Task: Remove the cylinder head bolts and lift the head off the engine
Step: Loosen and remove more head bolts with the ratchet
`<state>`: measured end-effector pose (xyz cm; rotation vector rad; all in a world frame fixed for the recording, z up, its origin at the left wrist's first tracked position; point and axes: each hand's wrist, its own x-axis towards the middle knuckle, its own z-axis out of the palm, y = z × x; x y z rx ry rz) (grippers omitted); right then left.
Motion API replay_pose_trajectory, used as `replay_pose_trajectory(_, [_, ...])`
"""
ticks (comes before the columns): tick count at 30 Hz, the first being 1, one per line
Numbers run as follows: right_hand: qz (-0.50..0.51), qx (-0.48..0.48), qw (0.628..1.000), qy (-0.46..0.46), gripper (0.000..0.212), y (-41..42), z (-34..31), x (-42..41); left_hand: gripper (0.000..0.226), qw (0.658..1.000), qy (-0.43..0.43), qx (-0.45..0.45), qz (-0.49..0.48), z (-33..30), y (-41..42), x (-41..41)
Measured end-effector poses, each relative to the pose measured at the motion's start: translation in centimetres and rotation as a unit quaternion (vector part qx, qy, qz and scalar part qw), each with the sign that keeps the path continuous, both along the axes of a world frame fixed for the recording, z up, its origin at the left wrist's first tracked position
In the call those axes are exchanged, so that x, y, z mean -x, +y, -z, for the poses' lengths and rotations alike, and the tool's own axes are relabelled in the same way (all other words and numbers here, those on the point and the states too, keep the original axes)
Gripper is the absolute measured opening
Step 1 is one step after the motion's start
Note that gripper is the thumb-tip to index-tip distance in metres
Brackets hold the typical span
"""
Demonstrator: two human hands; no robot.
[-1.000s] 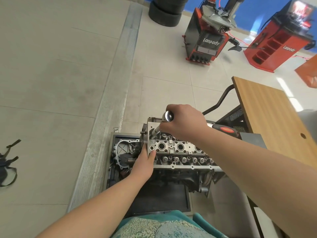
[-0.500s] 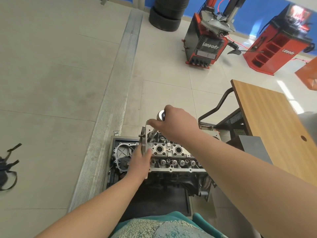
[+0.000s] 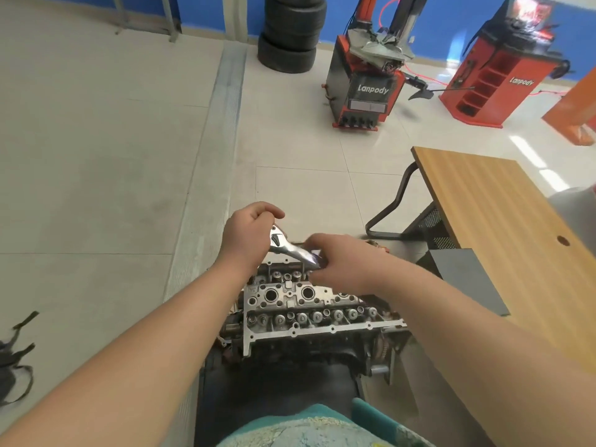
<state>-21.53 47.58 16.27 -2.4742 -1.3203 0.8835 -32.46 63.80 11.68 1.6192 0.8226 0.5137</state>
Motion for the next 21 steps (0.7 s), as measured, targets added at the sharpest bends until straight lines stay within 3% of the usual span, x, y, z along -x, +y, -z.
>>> replay_pose_trajectory(2, [0.041,-0.038,0.998,0.017,0.034,-4.7,1.1,-1.4,0.036,1.000,-0.008,0.000,-0.026,0.2,-0.3,-0.3])
replay_pose_trajectory(4, [0.120,-0.172,0.974,0.088,0.031,-8.6,2.7,-1.5,0.037,0.998,-0.019,0.004,-0.058,0.2,-0.7,-0.5])
replay_pose_trajectory(6, [0.244,-0.333,0.896,0.163,0.032,-10.6,5.0,-0.2,0.038,0.997,-0.024,0.015,-0.078,0.2,-1.1,-0.6])
replay_pose_trajectory(9, [0.419,-0.455,0.721,0.312,0.029,-9.9,7.7,2.4,0.036,0.993,-0.042,0.031,-0.108,0.2,-1.8,-0.6])
replay_pose_trajectory(11, [0.484,-0.469,0.666,0.320,0.027,-8.1,8.2,2.8,0.032,0.992,-0.049,0.046,-0.106,0.2,-1.8,-0.4])
replay_pose_trajectory(15, [0.537,-0.519,0.559,0.360,0.034,-5.2,6.8,1.1,0.025,0.997,-0.014,0.068,0.015,-0.1,-0.1,0.5])
replay_pose_trajectory(17, [0.532,-0.548,0.538,0.357,0.040,-4.2,6.1,0.8,0.020,0.996,-0.017,0.085,0.029,-0.4,0.6,1.1])
replay_pose_trajectory(21, [0.555,-0.567,0.525,0.308,0.038,-2.7,5.5,1.4,0.023,0.995,-0.027,0.084,-0.042,-0.1,-0.2,1.1])
